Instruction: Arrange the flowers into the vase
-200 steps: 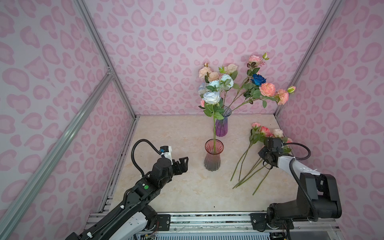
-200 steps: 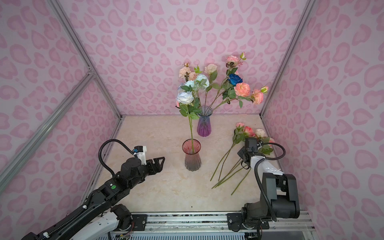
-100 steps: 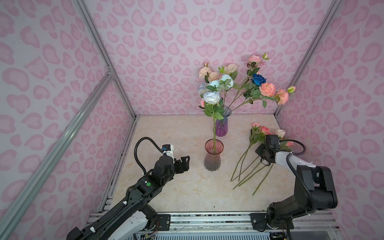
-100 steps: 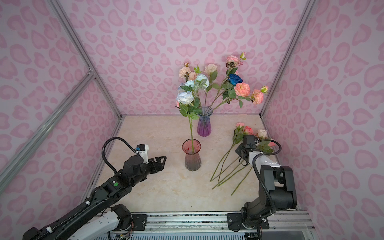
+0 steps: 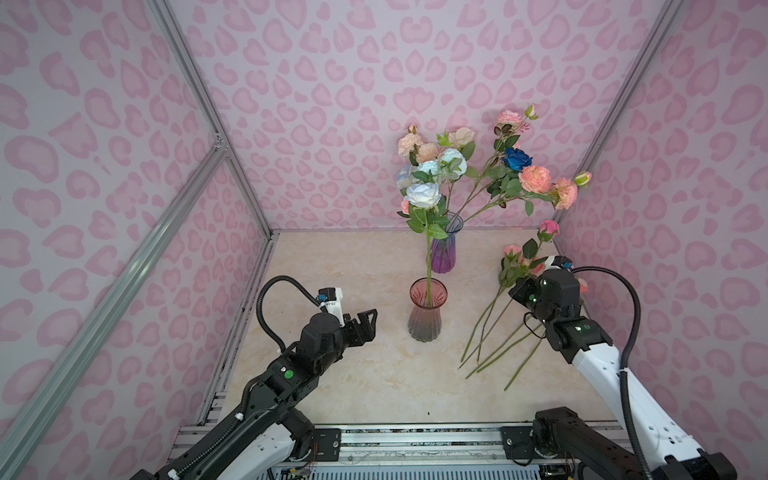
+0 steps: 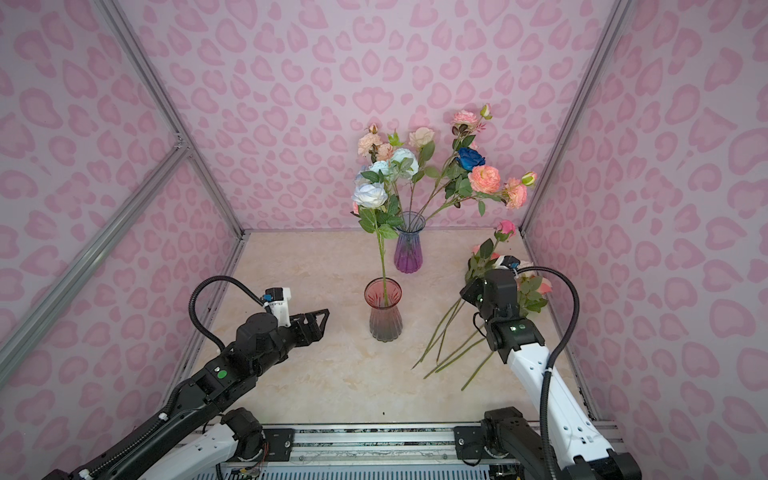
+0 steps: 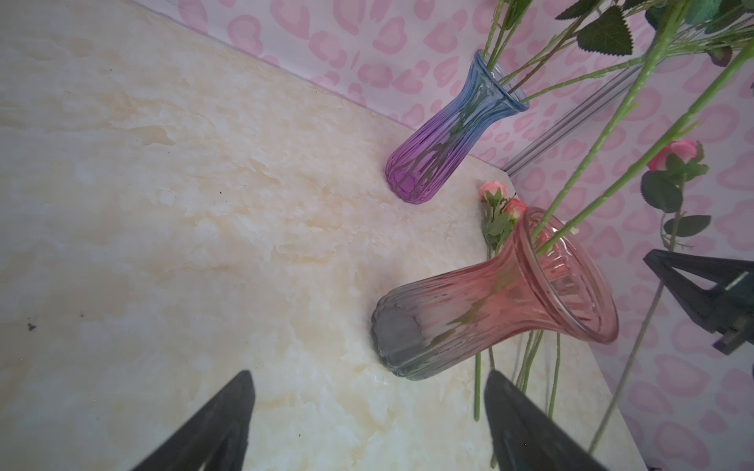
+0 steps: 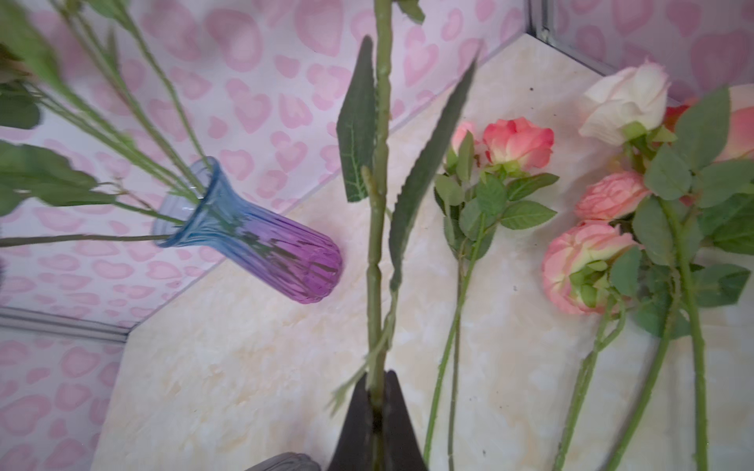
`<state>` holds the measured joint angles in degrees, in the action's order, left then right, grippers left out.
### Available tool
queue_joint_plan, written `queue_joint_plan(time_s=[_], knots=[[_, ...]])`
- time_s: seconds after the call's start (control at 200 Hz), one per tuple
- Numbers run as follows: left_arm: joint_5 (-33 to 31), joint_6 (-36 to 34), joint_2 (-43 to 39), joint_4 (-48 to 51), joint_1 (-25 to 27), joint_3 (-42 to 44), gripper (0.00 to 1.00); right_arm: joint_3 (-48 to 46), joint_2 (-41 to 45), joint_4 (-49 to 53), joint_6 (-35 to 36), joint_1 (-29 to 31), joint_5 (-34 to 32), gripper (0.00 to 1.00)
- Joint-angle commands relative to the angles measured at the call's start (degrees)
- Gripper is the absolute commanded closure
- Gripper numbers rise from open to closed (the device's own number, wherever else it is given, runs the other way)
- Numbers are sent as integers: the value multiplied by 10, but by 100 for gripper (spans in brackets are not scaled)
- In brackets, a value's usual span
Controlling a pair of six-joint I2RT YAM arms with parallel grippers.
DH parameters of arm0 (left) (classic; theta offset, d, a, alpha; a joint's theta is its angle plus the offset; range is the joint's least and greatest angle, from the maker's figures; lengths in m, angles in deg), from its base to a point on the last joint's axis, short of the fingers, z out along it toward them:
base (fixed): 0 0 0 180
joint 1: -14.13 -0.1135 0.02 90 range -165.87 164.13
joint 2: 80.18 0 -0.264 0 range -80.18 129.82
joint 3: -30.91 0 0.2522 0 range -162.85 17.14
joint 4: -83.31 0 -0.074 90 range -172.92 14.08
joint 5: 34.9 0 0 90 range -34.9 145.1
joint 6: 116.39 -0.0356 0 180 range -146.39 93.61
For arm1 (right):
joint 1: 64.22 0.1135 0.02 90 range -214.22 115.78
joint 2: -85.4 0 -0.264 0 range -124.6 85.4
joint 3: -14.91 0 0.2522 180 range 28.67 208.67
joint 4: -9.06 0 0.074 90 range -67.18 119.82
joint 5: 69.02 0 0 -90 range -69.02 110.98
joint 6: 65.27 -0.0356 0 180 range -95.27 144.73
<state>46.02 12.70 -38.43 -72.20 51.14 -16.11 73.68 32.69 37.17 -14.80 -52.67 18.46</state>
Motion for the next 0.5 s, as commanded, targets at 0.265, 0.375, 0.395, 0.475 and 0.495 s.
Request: queue_joint_plan(time_s=[0.265,0.375,0.395,0.475,0.495], knots=[[-9,10,-4,4,-1,-18,11,-4,182,11,43,147,-182,100],[-6,20,0,8,-1,-21,12,12,182,-5,72,176,-199,100],[-7,22,-1,9,-1,-21,12,15,181,-9,78,181,-203,100],[-9,28,-16,14,-1,-14,12,33,176,-19,93,204,-216,100],[-11,30,-22,16,-1,-10,12,39,174,-20,95,209,-219,100]])
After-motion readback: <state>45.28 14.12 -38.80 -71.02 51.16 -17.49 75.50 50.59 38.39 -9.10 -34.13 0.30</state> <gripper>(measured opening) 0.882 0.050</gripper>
